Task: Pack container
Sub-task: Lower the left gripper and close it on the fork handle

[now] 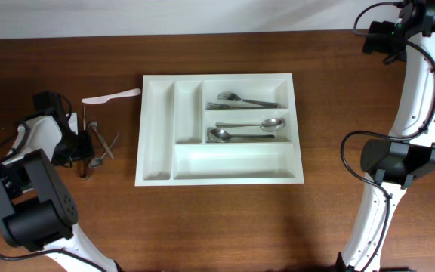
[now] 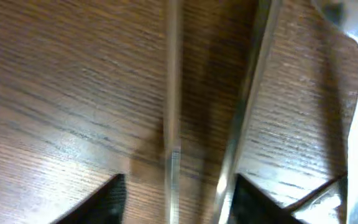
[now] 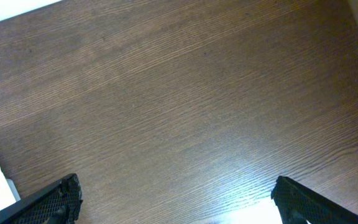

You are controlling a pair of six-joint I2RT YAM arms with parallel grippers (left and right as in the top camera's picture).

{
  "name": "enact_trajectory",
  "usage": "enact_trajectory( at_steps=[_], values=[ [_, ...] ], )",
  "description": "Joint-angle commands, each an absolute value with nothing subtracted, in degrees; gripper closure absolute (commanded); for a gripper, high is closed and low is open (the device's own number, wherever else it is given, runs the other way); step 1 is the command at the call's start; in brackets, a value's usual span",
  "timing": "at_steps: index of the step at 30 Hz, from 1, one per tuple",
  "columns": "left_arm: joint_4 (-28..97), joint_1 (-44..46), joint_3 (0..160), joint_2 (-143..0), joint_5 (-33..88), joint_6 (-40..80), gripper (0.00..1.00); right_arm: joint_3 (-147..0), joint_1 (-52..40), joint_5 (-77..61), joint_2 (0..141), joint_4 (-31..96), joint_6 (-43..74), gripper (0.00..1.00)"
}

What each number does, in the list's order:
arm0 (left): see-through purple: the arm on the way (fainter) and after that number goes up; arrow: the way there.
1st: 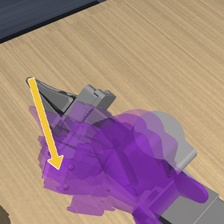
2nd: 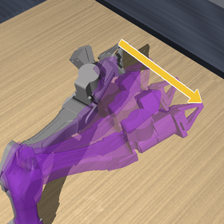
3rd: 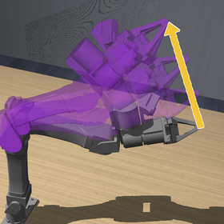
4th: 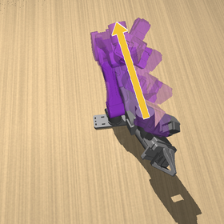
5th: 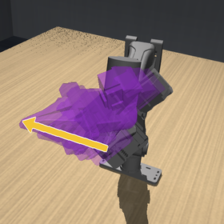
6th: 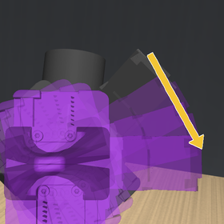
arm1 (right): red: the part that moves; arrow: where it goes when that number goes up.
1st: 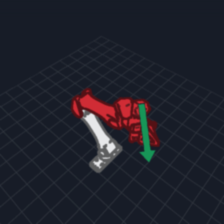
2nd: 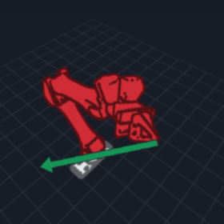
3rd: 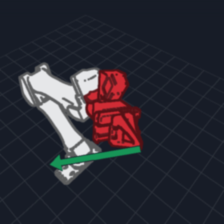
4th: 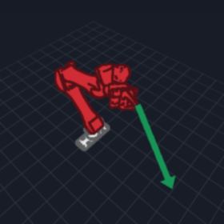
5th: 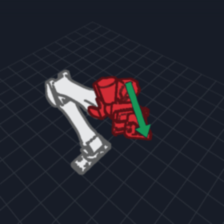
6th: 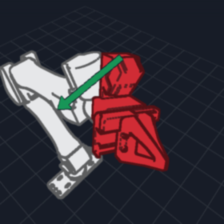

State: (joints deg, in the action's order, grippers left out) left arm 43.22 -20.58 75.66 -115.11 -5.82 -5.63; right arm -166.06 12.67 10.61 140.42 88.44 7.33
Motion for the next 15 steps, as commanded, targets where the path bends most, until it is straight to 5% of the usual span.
enact_trajectory(
  at_steps=[1,4,6,9,15],
  values=[
    [43.22,-20.78,75.26,-117.73,-5.80,-6.11,0.57,-165.75,12.45,10.72,140.20,88.49,7.62,0.01],
    [42.78,-20.78,75.26,-117.73,-5.80,-6.11,0.64,-165.75,12.45,10.72,140.20,88.49,7.60,0.01],
    [42.30,-20.78,75.26,-117.73,-5.82,-6.11,0.82,-165.75,12.45,10.72,140.20,88.49,7.60,0.01],
    [42.04,-20.78,75.26,-117.73,-5.80,-6.11,0.94,-165.75,12.45,10.72,140.20,88.49,7.60,0.01],
    [41.98,-20.78,75.29,-117.73,-5.82,-6.11,0.98,-165.75,12.45,10.72,140.20,88.49,7.60,0.01]
  ],
)
